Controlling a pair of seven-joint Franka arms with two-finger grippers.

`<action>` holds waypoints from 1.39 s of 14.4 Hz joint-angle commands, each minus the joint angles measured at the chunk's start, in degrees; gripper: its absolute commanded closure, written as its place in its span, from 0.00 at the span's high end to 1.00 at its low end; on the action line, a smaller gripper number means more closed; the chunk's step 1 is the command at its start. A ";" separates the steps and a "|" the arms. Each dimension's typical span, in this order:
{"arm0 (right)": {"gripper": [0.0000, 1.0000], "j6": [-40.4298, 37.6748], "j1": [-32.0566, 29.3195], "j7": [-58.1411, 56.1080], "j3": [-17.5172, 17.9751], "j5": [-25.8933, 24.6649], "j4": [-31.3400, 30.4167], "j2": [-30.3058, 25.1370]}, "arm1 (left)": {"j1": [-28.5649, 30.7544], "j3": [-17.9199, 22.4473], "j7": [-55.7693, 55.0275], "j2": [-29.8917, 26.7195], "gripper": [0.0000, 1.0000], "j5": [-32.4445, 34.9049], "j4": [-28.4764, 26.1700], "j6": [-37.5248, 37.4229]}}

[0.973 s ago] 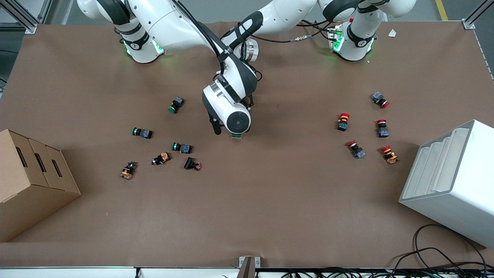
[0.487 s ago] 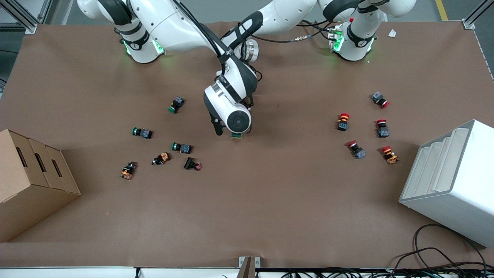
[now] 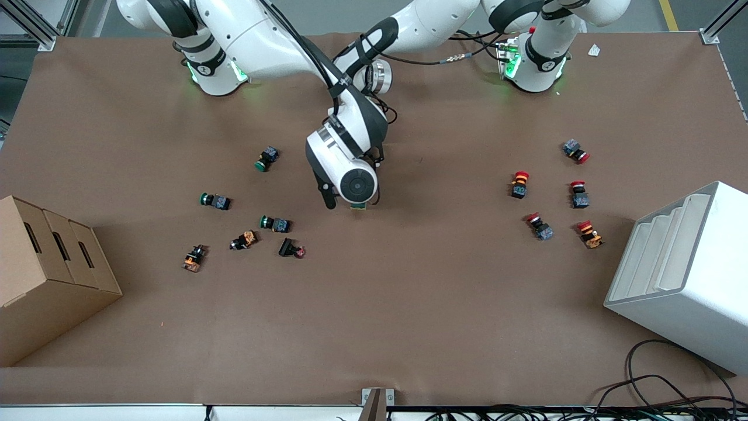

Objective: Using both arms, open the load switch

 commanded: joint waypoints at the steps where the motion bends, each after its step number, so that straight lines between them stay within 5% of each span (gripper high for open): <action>1: 1.00 -5.90 -5.83 -13.51 -1.16 -3.82 -0.37 -5.96 | -0.63 0.42 -0.73 0.62 1.00 1.28 0.62 -0.93; 11: 1.00 -11.63 -27.72 -75.75 -1.42 -17.61 -0.19 -23.46 | 1.48 -0.37 2.76 -2.54 1.00 -3.98 4.05 1.87; 16: 1.00 -11.89 -37.91 -99.04 -1.60 -20.44 -0.36 -27.51 | 7.53 -5.02 19.53 -6.85 1.00 -19.34 10.45 3.20; 20: 1.00 -11.80 -42.50 -104.01 -1.60 -19.65 -0.10 -27.69 | 14.91 -8.79 32.73 -13.00 1.00 -32.27 13.62 4.07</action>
